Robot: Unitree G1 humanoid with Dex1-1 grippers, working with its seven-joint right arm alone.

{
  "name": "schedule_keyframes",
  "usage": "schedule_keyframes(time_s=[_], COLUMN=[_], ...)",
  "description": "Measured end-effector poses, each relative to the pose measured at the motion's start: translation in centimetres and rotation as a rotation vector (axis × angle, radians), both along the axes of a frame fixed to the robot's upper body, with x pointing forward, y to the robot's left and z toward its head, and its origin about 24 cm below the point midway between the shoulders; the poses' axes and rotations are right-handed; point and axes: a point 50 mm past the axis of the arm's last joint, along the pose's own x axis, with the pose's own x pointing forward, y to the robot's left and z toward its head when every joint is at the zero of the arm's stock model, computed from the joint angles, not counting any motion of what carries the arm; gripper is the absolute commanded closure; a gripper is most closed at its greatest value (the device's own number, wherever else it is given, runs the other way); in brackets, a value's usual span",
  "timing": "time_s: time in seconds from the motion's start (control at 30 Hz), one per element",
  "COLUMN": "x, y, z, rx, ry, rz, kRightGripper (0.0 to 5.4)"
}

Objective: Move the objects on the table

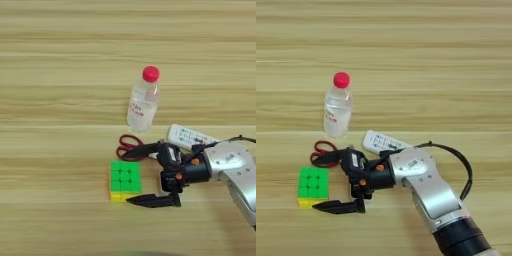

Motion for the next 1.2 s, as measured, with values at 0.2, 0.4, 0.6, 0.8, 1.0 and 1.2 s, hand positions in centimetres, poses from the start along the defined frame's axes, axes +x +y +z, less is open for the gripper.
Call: schedule_keyframes(time_s=[0.2,0.4,0.6,0.8,1.0,1.2], x=[0.0,0.1,0.1,0.1,1.3,3.1], y=[-0.1,-0.1,-0.1,-0.1,-0.3,-0.9], z=[-0.2,-0.2,-0.2,-0.1,1.4,4.8], rx=[-0.01,-0.012,-0.014,-0.013,0.053,0.179], ry=[0.005,0.004,0.001,-0.013,-0.076,-0.176], rz=[-0.007,-0.007,-0.006,-0.007,-0.083,-0.19], kRightGripper=[1.8,2.09,2.09,2.09,2.09,2.09])
